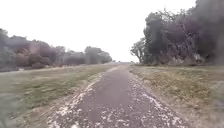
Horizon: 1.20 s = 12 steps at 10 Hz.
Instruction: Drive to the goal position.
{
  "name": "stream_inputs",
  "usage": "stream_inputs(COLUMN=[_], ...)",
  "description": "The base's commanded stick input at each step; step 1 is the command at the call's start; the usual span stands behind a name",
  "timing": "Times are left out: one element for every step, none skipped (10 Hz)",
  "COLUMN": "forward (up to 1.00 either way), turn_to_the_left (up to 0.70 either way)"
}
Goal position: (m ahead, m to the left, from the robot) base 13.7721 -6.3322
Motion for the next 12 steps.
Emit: stream_inputs(forward=[0.45, 0.45, 0.45, 0.45, 0.45, 0.45, 0.45, 0.45, 0.45, 0.45, 0.45, 0.45], turn_to_the_left=[0.0, 0.0, 0.0, 0.0, 0.0, 0.0, 0.0, 0.0, 0.0, 0.0, 0.0, 0.0])
